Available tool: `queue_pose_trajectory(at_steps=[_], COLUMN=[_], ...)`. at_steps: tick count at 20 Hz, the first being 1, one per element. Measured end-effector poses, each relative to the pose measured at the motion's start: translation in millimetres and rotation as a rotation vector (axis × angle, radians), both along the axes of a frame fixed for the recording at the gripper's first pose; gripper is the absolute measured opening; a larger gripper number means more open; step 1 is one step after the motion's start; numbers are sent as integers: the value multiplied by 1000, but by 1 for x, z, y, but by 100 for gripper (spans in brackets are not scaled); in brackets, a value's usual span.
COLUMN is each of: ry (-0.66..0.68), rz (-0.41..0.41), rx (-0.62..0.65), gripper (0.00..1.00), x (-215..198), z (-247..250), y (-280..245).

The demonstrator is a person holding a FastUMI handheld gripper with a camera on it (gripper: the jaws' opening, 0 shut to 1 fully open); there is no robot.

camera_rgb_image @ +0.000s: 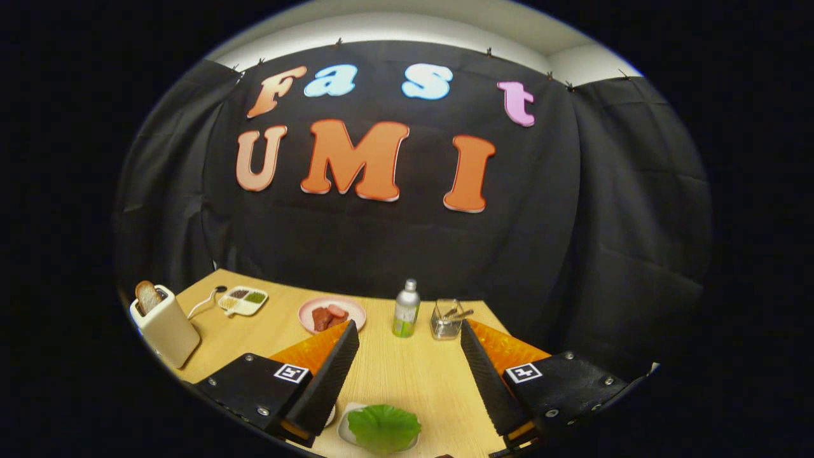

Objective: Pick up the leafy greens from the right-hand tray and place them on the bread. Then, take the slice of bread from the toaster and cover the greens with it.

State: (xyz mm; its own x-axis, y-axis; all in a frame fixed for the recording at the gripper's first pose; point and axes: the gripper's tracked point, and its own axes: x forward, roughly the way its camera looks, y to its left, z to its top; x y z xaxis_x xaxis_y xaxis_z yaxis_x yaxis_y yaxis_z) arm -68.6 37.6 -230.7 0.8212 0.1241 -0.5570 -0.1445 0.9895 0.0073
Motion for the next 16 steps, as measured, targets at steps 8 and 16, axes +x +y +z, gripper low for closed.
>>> queue_pose_trajectory(at_steps=[8, 16], ry=[346, 591], rz=[92, 99], rx=[-51, -9], gripper=[95, 91], x=[-59, -103], z=[-123, -191], y=[18, 24])
